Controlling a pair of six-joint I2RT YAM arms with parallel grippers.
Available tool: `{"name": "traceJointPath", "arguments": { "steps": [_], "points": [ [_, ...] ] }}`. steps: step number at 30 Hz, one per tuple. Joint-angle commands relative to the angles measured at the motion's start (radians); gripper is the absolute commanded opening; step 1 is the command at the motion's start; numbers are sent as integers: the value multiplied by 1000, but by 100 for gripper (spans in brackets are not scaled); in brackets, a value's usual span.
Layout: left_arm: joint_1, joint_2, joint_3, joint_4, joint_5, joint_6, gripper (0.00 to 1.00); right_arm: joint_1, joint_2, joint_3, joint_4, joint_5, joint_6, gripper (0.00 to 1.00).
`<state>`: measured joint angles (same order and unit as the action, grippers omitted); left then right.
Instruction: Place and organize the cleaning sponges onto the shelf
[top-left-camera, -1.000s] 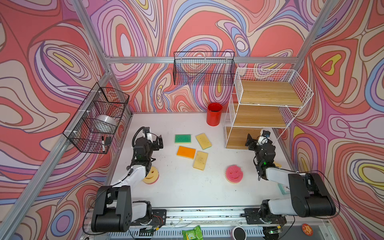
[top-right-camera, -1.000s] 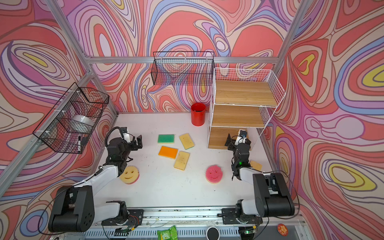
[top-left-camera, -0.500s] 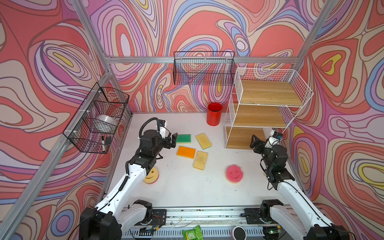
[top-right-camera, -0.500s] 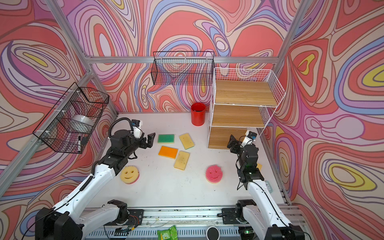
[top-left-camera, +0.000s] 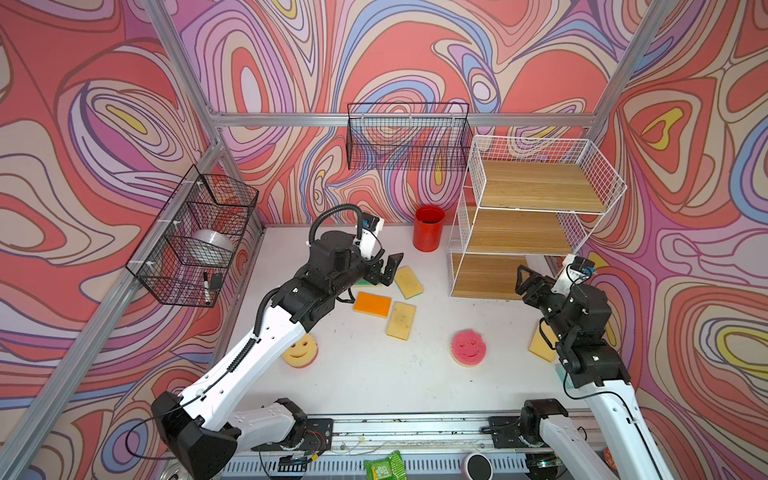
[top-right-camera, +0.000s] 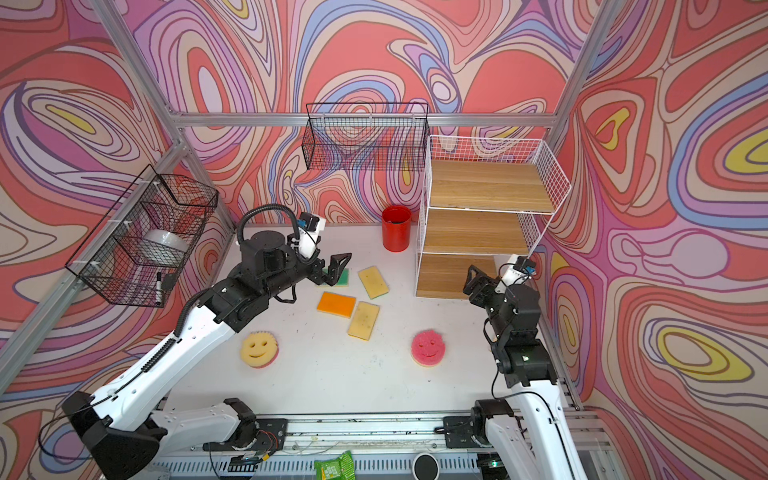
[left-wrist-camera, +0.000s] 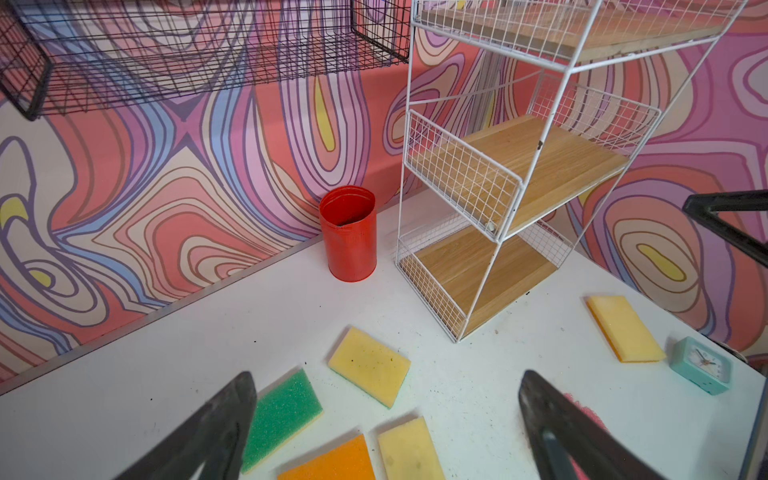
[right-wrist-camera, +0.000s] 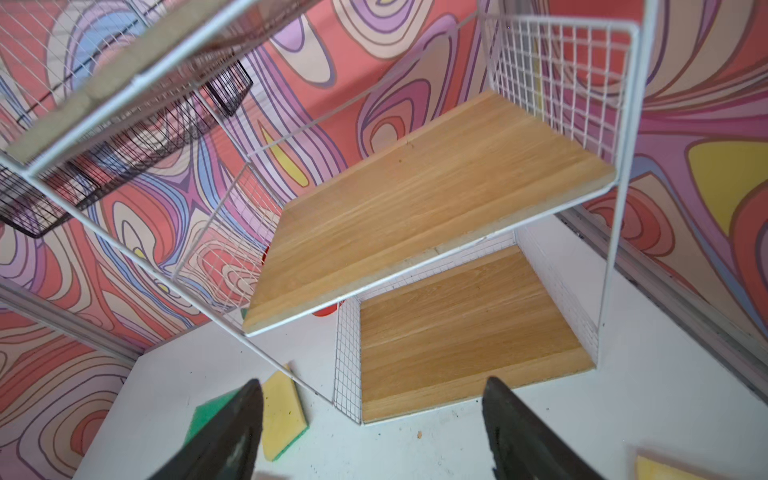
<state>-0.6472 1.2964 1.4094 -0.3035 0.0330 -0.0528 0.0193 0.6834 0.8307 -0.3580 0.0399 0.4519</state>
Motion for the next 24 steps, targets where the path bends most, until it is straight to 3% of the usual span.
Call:
{"name": "traceJointPath", "arguments": {
  "steps": [1, 6, 9, 12, 16, 24],
  "points": [
    [-47, 91, 146, -77, -68, -9, 98, 3, 41, 113, -147, 66, 41, 84],
    [-119, 248, 368, -69, -133, -36, 97, 2, 111, 268, -181, 154, 34, 84],
    [-179, 332, 442, -21, -188, 18, 97, 2, 170, 346, -200, 163, 2, 85],
    [-209, 388, 436, 58, -207, 26, 96, 2, 224, 385, -200, 96, -20, 85],
    [-217, 431, 377, 155, -157, -8, 87, 2, 250, 404, -183, 59, -26, 85],
    [-232, 549, 390, 278, -173, -58, 88, 2, 323, 485, -173, -21, -21, 85]
  ]
}}
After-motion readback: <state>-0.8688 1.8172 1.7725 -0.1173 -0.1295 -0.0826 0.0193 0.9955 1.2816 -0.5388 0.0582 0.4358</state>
